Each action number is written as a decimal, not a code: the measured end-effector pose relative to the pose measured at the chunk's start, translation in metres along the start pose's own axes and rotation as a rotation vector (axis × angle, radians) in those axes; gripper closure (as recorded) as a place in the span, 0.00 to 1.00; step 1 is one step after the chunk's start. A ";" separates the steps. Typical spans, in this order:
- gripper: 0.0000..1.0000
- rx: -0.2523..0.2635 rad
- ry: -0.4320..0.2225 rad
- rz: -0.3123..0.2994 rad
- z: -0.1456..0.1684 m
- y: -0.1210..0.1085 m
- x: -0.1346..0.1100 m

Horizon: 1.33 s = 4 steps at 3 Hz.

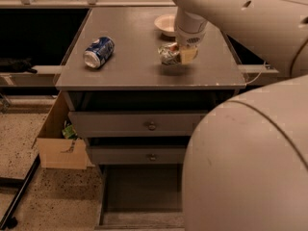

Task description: Pick 7up can from bottom drawer and place on counter

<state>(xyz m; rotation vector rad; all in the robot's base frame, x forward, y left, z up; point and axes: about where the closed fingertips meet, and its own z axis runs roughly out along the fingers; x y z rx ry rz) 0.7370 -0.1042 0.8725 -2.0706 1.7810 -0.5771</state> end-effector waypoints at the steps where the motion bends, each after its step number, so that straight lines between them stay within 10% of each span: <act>1: 0.36 0.000 0.000 0.000 0.000 0.000 0.000; 3: 0.00 0.000 0.000 0.000 0.000 0.000 0.000; 4: 0.00 0.000 0.000 0.000 0.000 0.000 0.000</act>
Offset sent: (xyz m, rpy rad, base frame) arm 0.0000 0.0000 0.0000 0.0000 0.0000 0.0000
